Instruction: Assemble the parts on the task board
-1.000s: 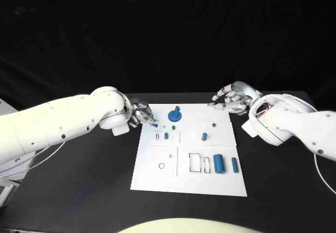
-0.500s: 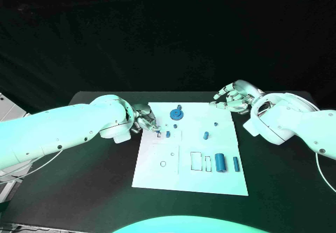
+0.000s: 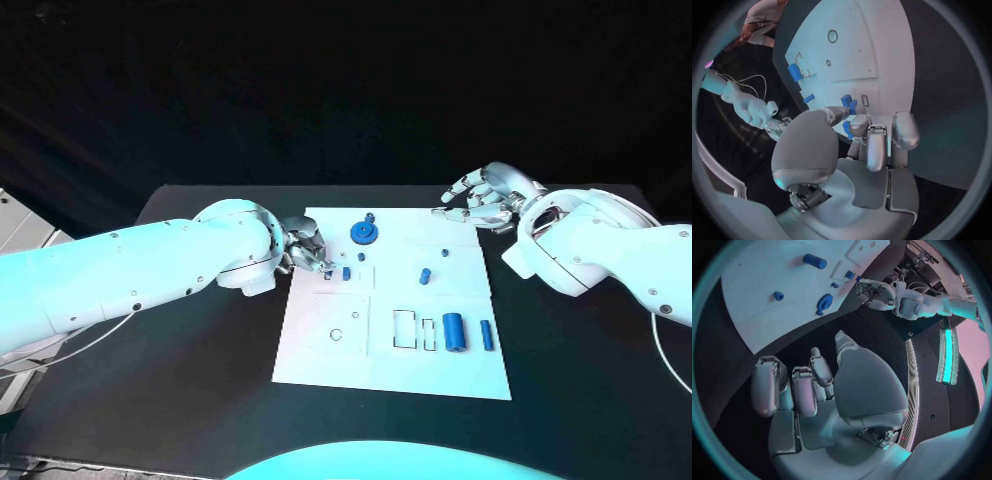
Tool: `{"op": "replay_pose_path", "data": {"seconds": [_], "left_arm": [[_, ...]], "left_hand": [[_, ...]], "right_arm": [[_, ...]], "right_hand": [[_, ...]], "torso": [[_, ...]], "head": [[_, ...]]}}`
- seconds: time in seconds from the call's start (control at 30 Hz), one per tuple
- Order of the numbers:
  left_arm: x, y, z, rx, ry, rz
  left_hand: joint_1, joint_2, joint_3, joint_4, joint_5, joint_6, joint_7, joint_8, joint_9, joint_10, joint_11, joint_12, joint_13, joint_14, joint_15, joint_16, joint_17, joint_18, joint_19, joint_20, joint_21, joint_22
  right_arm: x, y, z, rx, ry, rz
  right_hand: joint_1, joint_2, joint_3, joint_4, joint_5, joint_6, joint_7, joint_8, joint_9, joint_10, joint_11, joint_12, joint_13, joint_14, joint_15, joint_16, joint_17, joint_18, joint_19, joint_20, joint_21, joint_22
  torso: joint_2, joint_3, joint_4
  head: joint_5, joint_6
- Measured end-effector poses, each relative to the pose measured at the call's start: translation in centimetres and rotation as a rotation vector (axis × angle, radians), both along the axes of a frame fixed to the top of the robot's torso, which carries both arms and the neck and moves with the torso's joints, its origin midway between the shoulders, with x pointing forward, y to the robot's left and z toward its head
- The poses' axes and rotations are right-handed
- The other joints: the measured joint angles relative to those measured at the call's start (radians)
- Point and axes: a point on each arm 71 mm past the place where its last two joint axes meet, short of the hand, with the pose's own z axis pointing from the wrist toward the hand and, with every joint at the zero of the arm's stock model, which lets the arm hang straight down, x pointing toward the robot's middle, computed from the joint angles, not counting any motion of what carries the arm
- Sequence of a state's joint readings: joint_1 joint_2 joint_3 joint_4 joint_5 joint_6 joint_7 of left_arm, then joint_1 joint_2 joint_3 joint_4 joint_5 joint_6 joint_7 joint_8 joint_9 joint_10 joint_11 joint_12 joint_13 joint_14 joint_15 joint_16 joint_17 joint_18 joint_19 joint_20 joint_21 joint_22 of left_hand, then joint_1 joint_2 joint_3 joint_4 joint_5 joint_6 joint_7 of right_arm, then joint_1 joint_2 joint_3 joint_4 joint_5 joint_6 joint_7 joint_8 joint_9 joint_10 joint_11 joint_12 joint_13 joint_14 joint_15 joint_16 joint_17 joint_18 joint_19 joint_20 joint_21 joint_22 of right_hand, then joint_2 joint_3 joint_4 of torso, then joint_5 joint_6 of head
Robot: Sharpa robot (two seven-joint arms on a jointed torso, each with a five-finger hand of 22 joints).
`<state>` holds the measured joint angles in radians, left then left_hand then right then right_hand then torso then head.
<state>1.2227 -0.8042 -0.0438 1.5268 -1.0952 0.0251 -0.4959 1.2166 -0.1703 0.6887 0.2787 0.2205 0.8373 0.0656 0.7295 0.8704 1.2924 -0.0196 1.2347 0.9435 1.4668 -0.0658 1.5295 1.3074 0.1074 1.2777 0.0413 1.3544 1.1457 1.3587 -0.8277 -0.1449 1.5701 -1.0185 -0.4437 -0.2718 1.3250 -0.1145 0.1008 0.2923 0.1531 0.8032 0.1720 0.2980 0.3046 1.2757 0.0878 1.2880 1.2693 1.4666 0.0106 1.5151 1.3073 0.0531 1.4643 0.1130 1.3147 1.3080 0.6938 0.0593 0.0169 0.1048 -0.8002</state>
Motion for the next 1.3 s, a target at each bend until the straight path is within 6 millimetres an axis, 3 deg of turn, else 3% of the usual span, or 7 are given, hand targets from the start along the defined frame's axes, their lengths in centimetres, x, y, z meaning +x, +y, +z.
{"op": "replay_pose_path", "data": {"seconds": [0.77, 0.83, 1.3], "left_arm": [[0.42, -0.29, -0.8, 0.063, -0.035, -0.006], [0.4, -0.32, -0.82, 0.065, -0.037, -0.008], [0.35, -0.34, -0.98, 0.082, -0.043, -0.016]], "left_hand": [[-0.005, -0.005, 0.003, 0.002, 0.003, 0.004, -0.003, -0.001, 0.0, 0.0, 0.0, 0.0, 0.001, 0.0, 0.0, 0.0, 0.0, 0.0, 0.0, 0.0, 0.0, 0.0], [-0.012, -0.012, 0.04, -0.034, 0.003, 0.004, -0.003, -0.003, 0.0, 0.0, 0.0, 0.0, 0.001, 0.0, 0.0, 0.0, 0.0, 0.0, 0.0, 0.0, 0.0, 0.0], [-0.012, -0.012, 0.04, -0.034, 0.002, 0.005, -0.002, 0.003, 0.0, 0.004, -0.003, 0.0, 0.001, 0.0, 0.0, 0.0, 0.0, 0.0, 0.004, -0.004, 0.0, 0.001]], "right_arm": [[-0.02, -0.01, -0.04, 0.001, 0.002, 0.0], [-0.02, -0.02, -0.05, 0.0, 0.002, -0.001], [-0.04, -0.08, -0.07, 0.0, 0.003, -0.001]], "right_hand": [[0.0, 0.0, 0.0, 0.0, 0.0, 0.0, 0.0, 0.0, 0.0, 0.0, 0.0, 0.0, 0.0, 0.0, 0.0, 0.0, 0.001, 0.0, 0.0, 0.0, 0.0, 0.0], [0.0, 0.0, 0.0, 0.0, 0.0, 0.0, 0.0, 0.0, 0.0, 0.0, 0.0, 0.0, 0.0, 0.0, 0.0, 0.0, 0.001, 0.0, 0.0, 0.0, 0.0, 0.0], [0.0, 0.0, 0.0, 0.0, 0.0, 0.0, 0.0, 0.0, 0.0, 0.0, 0.0, 0.0, 0.0, 0.0, 0.0, 0.0, 0.0, 0.0, 0.0, 0.0, 0.0, 0.0]], "torso": [[-0.001, -0.0003, 0.0005], [-0.001, -0.0003, 0.0005], [-0.002, 0.0003, 0.0002]], "head": [[-0.002, -0.004], [-0.002, -0.004], [-0.004, -0.006]]}}
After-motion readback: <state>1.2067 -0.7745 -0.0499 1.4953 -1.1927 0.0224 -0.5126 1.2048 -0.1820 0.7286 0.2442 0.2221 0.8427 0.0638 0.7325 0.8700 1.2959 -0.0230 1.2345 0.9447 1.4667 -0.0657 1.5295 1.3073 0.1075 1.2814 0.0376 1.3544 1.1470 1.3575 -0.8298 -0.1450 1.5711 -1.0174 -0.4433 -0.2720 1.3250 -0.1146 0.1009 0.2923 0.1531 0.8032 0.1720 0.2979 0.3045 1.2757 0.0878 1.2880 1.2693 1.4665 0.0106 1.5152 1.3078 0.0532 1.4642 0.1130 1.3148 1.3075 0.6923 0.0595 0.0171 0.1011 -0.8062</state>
